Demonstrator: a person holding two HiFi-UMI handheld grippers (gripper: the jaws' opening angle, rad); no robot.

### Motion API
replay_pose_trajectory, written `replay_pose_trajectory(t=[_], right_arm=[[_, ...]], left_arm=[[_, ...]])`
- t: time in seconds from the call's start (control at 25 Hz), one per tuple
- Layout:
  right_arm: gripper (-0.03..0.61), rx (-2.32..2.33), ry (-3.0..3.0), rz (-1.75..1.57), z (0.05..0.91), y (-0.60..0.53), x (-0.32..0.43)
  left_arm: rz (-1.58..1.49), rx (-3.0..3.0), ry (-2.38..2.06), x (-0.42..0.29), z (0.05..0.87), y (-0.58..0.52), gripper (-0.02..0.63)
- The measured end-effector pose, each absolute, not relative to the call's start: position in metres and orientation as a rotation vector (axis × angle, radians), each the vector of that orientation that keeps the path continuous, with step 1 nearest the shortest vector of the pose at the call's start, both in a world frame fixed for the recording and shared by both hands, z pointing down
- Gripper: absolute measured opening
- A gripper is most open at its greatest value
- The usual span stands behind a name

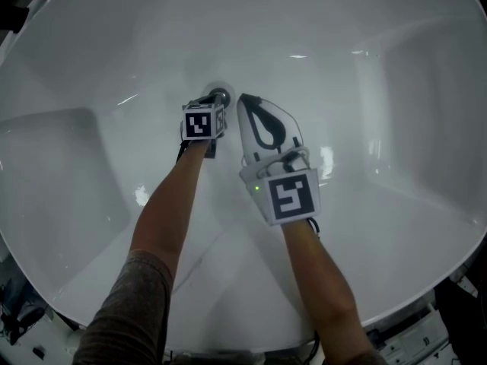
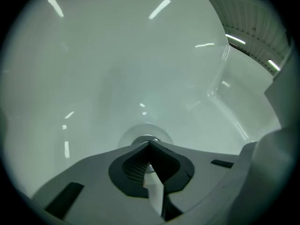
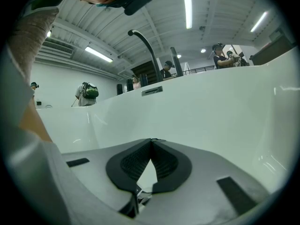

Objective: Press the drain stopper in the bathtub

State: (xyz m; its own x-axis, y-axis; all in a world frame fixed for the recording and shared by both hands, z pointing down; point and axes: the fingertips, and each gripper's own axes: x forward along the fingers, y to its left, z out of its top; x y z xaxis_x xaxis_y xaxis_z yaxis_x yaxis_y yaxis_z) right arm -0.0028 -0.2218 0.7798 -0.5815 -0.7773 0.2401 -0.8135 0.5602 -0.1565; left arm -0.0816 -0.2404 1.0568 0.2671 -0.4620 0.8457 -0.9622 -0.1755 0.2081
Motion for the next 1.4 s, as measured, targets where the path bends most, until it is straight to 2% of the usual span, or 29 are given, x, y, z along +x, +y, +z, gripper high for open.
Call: replay_pose_trajectory(t=[0.64, 0.96, 1.4], right_arm=[[0.0, 1.363, -2.615, 0.421, 0.789, -0.22, 0.005], [0.0, 1.351, -2.614, 0.424, 0.791, -0.218, 0.008], [0.0, 1.354, -2.569, 0.427, 0.748, -0.214, 0.022]], left_arm=[[0.932, 1.703, -1.253, -0.083, 1.078, -0.233, 0.006], [0.864, 1.663, -1.293, -0.081, 1.066, -0.231, 0.005], [0.843, 1.63, -1.296, -0.071, 0.984, -0.225, 0.005]])
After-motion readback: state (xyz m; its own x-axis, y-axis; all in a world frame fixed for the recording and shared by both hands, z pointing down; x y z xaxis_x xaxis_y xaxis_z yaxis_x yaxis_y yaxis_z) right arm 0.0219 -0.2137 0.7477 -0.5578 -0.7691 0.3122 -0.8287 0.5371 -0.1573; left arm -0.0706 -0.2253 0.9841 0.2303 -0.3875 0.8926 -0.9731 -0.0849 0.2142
